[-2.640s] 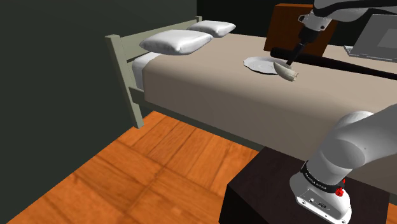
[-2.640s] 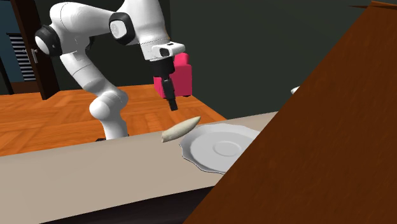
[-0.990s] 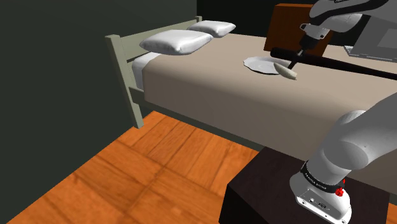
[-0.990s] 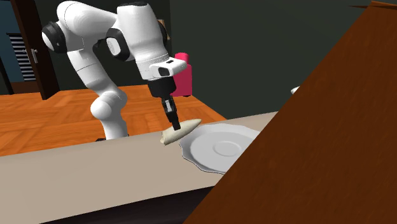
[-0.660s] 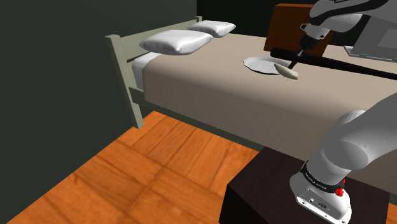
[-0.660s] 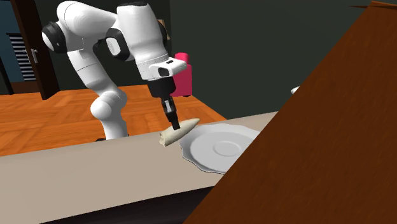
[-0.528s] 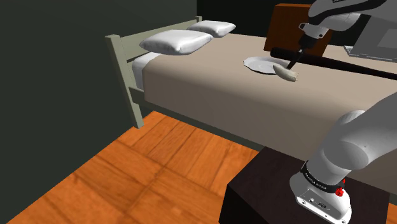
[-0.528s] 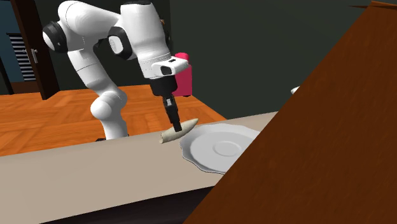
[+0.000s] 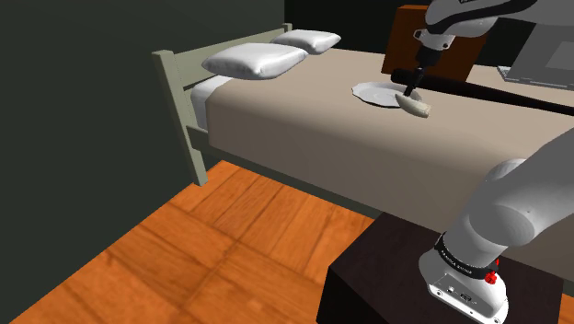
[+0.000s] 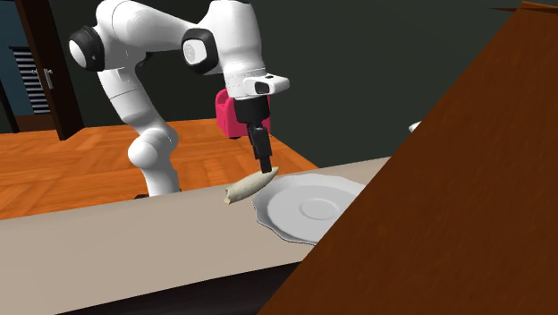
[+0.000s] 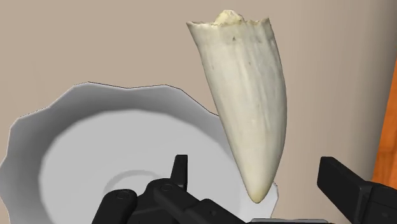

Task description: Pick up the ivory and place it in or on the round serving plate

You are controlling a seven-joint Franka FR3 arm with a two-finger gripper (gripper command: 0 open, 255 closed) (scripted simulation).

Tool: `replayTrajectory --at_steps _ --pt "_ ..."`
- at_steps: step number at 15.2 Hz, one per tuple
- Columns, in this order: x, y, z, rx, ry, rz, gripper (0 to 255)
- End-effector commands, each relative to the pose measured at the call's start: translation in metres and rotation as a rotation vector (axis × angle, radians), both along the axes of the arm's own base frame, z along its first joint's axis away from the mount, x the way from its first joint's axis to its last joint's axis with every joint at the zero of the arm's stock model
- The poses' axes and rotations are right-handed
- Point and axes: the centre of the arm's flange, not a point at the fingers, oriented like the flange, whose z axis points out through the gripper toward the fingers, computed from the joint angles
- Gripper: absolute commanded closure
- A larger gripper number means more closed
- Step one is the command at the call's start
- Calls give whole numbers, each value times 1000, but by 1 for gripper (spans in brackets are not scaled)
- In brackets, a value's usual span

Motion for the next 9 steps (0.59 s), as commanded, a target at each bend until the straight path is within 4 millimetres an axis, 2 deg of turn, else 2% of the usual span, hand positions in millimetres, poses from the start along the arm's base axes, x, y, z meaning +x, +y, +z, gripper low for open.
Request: replayTrajectory --at_steps 1,3,9 --pt "2 2 -9 -1 1 0 0" --pt "4 2 -23 -1 1 0 0" --pt "4 2 -23 -1 1 0 0"
